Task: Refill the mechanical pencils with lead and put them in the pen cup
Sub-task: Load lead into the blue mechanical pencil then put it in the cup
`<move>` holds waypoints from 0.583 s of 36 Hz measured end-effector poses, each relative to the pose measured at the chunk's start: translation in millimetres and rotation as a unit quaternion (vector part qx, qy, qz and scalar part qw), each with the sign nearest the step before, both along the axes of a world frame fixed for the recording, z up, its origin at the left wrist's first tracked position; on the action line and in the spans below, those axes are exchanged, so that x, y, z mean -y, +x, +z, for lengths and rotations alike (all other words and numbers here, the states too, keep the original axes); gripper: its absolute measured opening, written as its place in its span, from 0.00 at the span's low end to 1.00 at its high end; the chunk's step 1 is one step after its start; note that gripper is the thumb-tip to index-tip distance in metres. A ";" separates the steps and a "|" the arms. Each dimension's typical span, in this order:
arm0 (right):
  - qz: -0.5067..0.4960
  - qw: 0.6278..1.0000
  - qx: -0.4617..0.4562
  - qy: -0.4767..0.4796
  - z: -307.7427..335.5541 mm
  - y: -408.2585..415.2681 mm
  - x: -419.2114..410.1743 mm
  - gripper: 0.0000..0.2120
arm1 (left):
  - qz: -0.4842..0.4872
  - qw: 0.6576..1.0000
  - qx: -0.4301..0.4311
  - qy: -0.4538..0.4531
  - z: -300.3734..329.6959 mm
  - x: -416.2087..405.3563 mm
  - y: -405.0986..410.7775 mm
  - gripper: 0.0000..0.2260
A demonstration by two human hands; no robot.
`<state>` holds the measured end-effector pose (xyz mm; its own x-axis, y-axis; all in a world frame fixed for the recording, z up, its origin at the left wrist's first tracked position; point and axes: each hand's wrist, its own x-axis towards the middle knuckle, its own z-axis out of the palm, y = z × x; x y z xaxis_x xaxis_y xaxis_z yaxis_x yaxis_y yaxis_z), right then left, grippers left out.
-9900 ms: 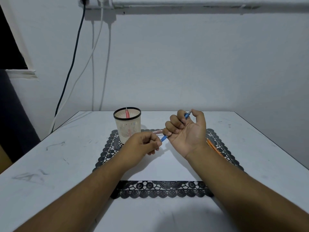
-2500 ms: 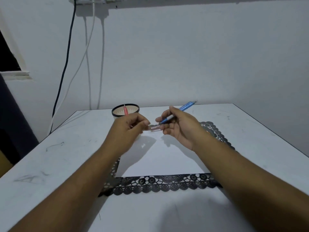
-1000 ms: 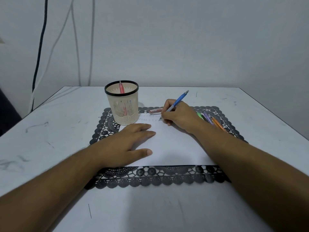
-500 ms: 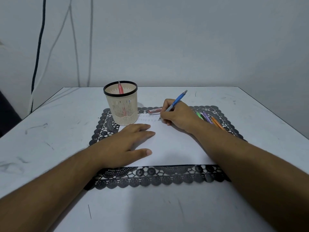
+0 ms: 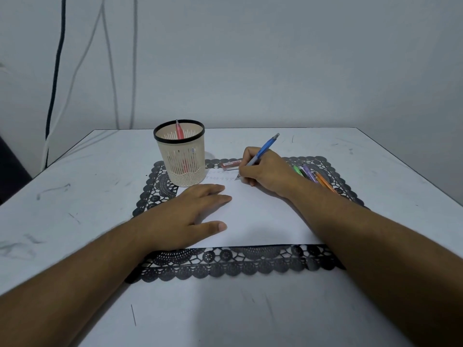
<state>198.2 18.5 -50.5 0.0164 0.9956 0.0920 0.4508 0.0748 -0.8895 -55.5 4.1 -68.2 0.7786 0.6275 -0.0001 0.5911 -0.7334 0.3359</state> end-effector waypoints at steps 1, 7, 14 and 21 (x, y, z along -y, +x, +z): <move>-0.001 1.000 -0.005 0.004 0.3 0.4 0.7 0.08 | -0.001 1.000 -0.001 0.000 -0.5 -0.3 -0.1 0.31; -0.031 0.999 -0.022 0.032 1.4 5.6 4.4 0.09 | -0.002 1.000 0.006 -0.003 -1.4 -0.9 -0.4 0.31; -0.027 0.999 -0.005 0.021 1.9 4.8 4.4 0.07 | -0.001 1.000 0.007 -0.007 -1.9 -1.1 -0.5 0.32; -0.035 0.999 0.008 0.018 3.2 2.8 4.8 0.06 | 0.000 1.000 0.005 -0.007 -0.9 -0.3 0.0 0.31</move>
